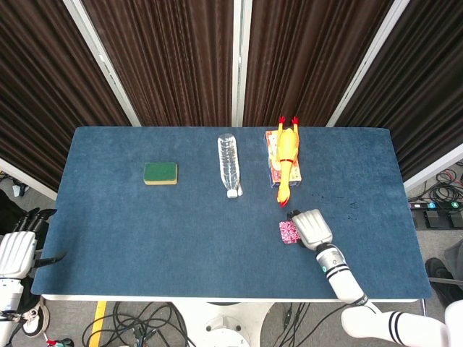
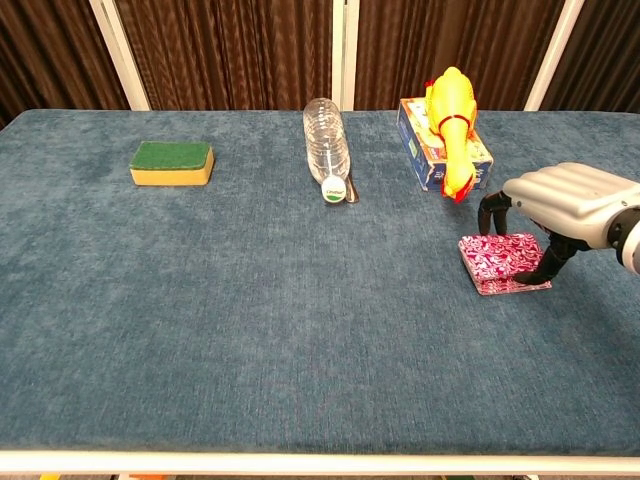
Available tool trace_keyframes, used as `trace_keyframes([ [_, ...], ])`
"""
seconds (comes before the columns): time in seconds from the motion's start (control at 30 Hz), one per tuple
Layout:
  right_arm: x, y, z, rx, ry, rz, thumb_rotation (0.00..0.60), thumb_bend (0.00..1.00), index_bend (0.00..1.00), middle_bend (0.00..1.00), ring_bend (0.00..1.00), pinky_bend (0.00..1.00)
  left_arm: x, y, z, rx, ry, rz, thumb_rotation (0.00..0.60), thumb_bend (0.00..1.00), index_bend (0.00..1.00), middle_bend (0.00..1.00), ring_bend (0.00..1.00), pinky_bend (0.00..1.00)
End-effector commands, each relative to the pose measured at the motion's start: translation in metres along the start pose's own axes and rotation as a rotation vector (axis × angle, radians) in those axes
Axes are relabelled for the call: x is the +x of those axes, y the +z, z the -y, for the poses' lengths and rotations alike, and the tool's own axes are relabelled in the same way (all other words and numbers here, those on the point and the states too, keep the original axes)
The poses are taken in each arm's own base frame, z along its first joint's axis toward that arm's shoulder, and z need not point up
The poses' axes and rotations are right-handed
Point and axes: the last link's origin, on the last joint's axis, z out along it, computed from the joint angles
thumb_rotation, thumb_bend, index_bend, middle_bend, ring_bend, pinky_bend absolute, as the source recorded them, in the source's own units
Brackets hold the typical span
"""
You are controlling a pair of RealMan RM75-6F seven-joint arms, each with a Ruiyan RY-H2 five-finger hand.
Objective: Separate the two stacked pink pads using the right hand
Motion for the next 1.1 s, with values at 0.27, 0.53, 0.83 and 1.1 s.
trace_keyframes([
  [0.27,0.011,0.006,0.041,0.076,0.007,-0.019,0.6,0.12,0.41,0.41,0.84,0.94,0.001,0.0,0.0,-0.001,-0.002,-0.004,0.6,0.03,0.16,0.15,0.08,0.18],
  [0.53,0.01,0.019,0.083,0.129,0.018,-0.016,0.6,0.12,0.42,0.41,0.84,0.94,0.004,-0.002,0.005,0.01,-0.008,-0.01,0.6,0.03,0.16,0.15,0.08,0.18],
  [0.83,0.016,0.029,0.114,0.164,0.032,-0.036,0.6,0.12,0.42,0.41,0.84,0.94,0.004,-0.003,0.008,0.016,-0.013,-0.011,0.6,0.03,0.16,0.15,0.08,0.18],
  [1.1,0.011,0.031,0.121,0.169,0.003,-0.01,0.6,0.1,0.41,0.4,0.84,0.94,0.004,-0.004,0.011,0.022,-0.015,-0.013,0.6,0.03,0.16,0.15,0.08,0.18],
])
